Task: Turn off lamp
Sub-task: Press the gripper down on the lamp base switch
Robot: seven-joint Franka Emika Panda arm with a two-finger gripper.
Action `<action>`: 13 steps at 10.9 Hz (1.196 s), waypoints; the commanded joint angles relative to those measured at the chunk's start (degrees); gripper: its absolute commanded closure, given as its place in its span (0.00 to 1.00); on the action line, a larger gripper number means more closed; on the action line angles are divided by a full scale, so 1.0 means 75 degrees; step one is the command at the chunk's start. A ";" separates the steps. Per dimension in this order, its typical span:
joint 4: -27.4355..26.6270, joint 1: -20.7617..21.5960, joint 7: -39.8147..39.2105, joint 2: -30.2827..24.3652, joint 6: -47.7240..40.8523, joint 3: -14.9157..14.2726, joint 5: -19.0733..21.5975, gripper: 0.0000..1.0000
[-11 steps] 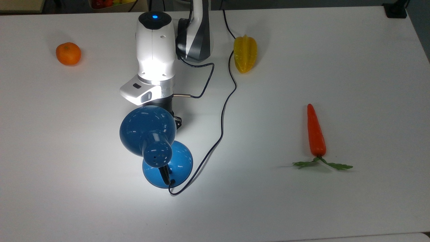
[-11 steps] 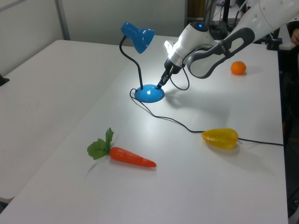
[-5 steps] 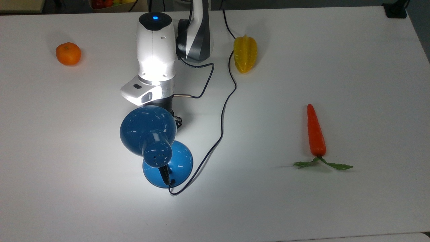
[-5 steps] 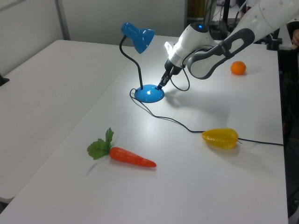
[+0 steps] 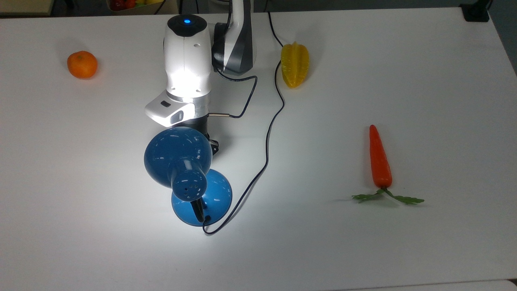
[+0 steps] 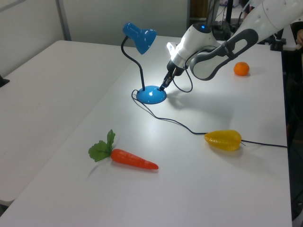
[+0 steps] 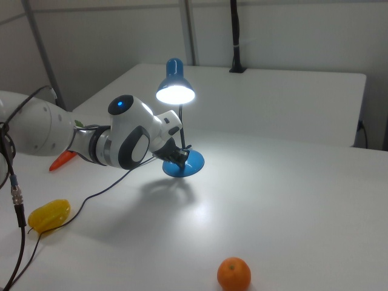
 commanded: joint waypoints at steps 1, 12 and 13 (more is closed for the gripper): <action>-0.0350 0.0094 0.0039 -0.0294 -0.0050 -0.0022 -0.0068 1.00; -0.0443 0.0082 0.0063 -0.0507 -0.0050 0.0142 0.0026 1.00; -0.0443 0.0082 0.0063 -0.0460 -0.0050 0.0143 0.0026 1.00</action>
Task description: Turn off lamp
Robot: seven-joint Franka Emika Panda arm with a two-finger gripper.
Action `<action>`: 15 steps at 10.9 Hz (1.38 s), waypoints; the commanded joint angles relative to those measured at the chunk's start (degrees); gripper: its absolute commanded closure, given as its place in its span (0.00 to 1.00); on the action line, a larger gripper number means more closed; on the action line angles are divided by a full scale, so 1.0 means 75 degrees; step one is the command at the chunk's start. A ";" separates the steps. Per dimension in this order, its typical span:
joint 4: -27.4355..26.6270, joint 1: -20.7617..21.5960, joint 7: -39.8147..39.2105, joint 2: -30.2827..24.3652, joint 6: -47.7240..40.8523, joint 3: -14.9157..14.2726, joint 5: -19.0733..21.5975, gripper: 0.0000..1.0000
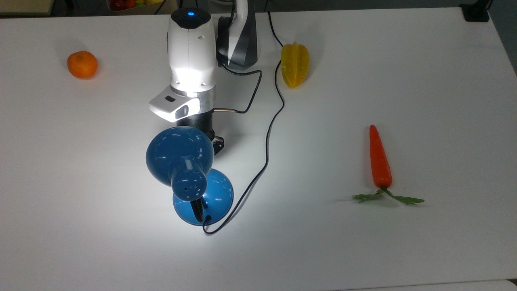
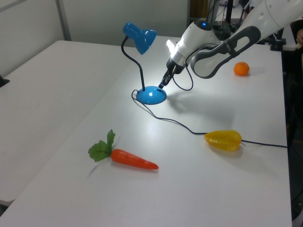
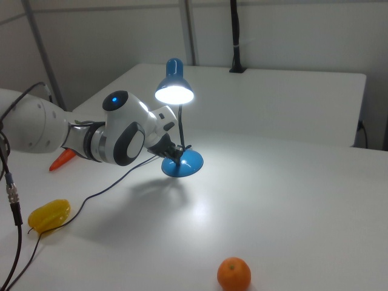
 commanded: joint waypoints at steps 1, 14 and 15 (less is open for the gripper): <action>-0.0337 0.0052 0.0045 -0.0171 -0.0013 0.0030 -0.0003 1.00; -0.0874 0.0040 -0.0026 -0.0345 -0.0176 0.0030 -0.0050 1.00; -0.0969 0.0040 -0.0037 -0.0543 -0.0398 0.0030 -0.0061 1.00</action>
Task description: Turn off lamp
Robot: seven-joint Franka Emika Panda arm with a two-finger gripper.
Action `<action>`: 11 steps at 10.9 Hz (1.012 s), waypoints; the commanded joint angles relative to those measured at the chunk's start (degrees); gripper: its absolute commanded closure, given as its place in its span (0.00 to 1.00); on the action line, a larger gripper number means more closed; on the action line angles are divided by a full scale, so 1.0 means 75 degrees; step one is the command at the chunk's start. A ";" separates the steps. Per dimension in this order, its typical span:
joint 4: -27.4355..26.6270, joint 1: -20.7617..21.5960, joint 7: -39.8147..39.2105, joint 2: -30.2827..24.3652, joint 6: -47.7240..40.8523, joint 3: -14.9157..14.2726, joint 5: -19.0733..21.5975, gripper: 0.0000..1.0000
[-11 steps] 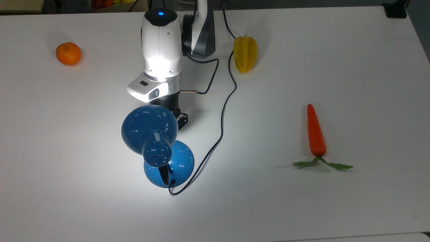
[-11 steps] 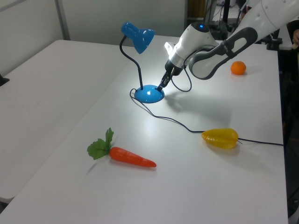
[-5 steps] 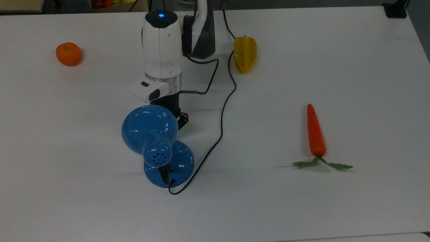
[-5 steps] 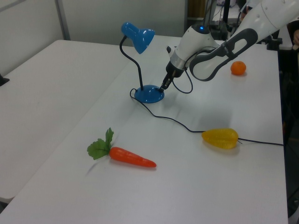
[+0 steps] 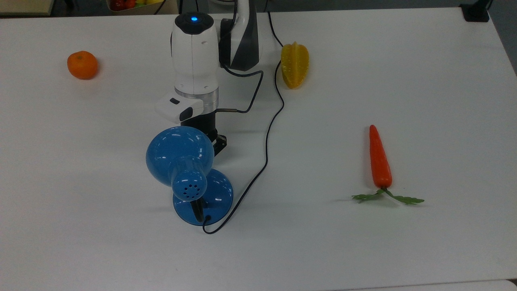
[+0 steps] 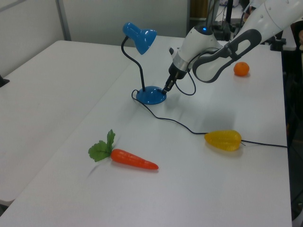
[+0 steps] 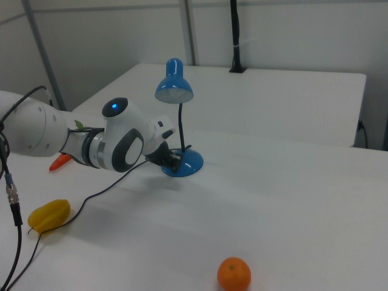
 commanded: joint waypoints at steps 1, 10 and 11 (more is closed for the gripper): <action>-0.0653 0.0014 -0.0164 -0.0807 -0.1014 0.0012 -0.0061 1.00; -0.0047 0.0096 -0.0109 -0.3912 -0.7961 -0.0082 -0.0073 0.00; 0.0328 0.0108 0.0357 -0.3996 -0.8607 -0.0082 -0.0073 0.00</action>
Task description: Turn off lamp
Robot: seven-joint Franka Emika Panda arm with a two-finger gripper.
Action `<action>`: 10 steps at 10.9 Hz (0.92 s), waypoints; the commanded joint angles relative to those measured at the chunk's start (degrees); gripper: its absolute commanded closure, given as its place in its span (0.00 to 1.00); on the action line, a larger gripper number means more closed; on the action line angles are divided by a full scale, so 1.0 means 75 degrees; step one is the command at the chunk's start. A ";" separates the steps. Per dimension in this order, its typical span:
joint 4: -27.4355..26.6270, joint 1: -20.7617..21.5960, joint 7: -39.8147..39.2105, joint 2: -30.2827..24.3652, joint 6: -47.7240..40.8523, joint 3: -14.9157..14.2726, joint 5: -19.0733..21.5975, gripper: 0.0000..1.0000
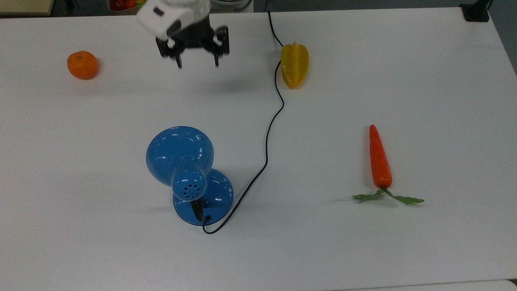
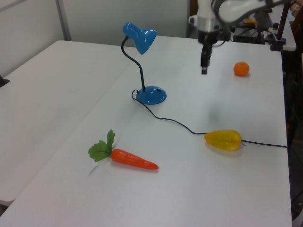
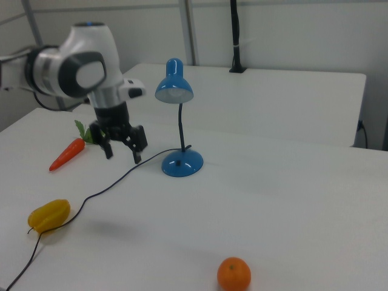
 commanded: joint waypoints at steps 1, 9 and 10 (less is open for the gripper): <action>0.0770 0.0117 0.1275 -0.0675 -0.1808 -0.0052 -0.0029 0.00; 0.1711 0.0164 0.1787 -0.0723 -0.1852 0.0698 0.0323 0.00; 0.1687 0.0164 0.1380 -0.0700 -0.1593 0.0687 0.0311 0.00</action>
